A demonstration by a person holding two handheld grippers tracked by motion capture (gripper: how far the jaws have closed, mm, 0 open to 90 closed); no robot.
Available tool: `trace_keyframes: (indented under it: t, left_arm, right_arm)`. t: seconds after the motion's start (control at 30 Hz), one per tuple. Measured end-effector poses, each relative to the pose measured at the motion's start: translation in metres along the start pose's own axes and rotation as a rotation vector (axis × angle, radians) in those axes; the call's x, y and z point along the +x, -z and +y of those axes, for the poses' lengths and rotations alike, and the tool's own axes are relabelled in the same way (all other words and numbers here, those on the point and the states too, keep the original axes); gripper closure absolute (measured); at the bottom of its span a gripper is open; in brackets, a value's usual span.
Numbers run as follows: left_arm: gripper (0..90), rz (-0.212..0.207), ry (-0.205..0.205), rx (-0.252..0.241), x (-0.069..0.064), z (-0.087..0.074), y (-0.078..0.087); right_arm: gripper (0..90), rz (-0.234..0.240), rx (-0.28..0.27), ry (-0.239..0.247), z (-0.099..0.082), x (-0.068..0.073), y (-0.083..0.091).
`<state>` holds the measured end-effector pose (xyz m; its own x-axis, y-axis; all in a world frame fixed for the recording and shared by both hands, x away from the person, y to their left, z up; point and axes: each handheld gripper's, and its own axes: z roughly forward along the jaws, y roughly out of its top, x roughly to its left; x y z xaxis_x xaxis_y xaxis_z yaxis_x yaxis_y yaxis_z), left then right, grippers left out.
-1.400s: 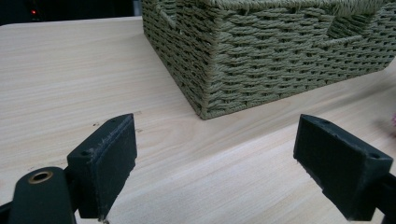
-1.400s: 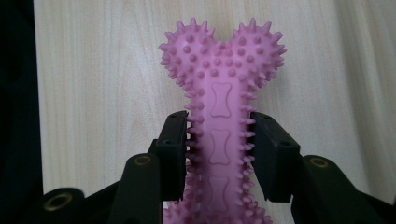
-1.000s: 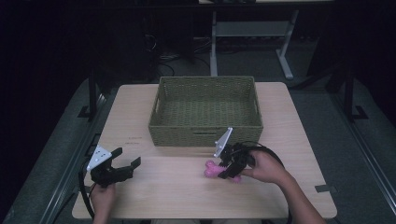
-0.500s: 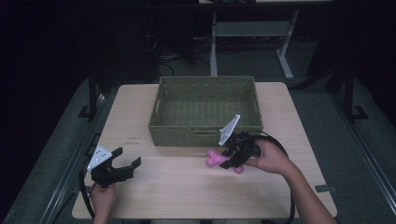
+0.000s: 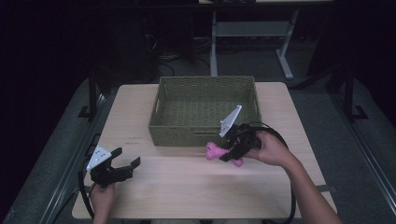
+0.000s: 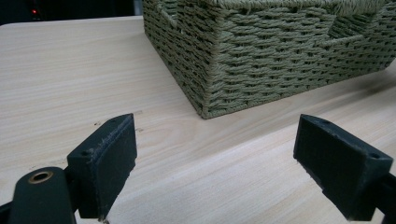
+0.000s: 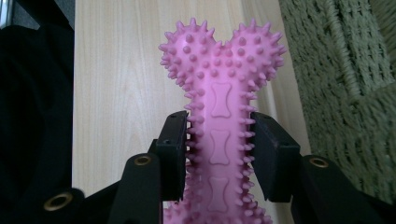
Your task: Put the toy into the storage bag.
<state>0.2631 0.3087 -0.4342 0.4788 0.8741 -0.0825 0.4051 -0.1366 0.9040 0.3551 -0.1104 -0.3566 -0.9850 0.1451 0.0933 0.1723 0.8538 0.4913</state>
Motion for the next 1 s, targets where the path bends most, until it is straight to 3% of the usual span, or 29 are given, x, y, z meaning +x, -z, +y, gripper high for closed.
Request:
trace_keyframes:
  t: [1.0]
  left_arm:
    - [12.8, -0.006, 0.001, -0.001, 0.002, 0.0, 0.0]
  right_arm:
    - [58.0, 0.002, -0.032, -0.015, 0.016, -0.027, 0.029]
